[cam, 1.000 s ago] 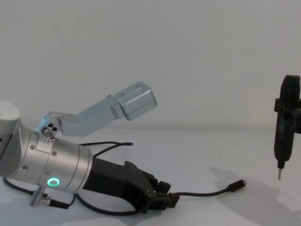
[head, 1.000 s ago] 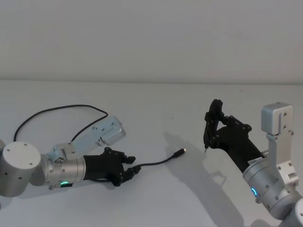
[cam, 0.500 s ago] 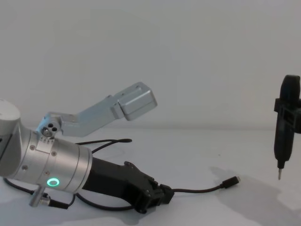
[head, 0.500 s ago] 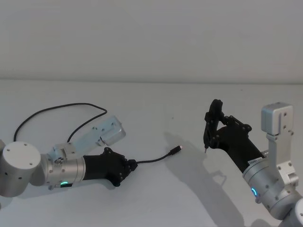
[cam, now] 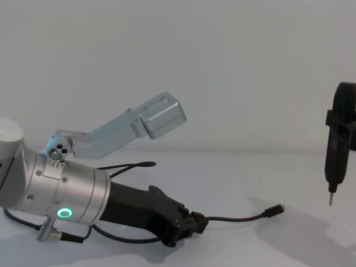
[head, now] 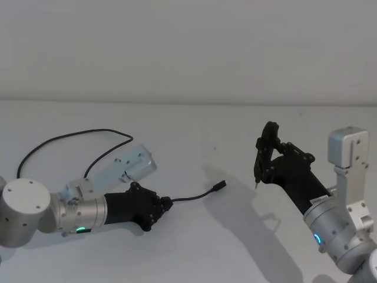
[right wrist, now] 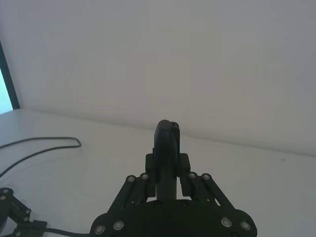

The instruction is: Pick up the data cable with the one hand.

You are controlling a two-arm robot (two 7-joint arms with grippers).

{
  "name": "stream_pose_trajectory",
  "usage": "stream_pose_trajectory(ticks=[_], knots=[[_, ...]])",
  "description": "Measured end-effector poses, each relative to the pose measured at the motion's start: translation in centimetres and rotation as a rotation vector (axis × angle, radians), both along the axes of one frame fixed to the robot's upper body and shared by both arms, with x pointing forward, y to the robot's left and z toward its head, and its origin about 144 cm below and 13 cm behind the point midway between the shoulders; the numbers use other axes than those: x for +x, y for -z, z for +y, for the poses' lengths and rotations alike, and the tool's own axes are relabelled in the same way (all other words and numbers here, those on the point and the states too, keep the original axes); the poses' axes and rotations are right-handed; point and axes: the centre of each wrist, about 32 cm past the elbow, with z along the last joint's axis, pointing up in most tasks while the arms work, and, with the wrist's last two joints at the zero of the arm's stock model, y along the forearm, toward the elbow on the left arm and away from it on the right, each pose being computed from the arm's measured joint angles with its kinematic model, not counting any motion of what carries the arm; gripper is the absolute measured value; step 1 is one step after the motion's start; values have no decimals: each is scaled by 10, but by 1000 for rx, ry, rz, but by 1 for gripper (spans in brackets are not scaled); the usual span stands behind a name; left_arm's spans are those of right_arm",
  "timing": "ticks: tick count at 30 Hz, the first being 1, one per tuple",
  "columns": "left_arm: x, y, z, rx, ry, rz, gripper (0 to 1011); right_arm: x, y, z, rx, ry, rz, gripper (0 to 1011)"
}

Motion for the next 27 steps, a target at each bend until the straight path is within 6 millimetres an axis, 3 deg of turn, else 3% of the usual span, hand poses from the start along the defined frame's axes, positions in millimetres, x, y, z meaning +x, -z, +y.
stream_pose_trajectory(ticks=[14, 27], knots=[[-3, -8, -4, -71, 34, -140, 49, 0, -25, -1, 48, 1, -98, 274], [-3, -13, -6, -109, 54, -207, 49, 2, -35, -1, 130, -2, -125, 275]])
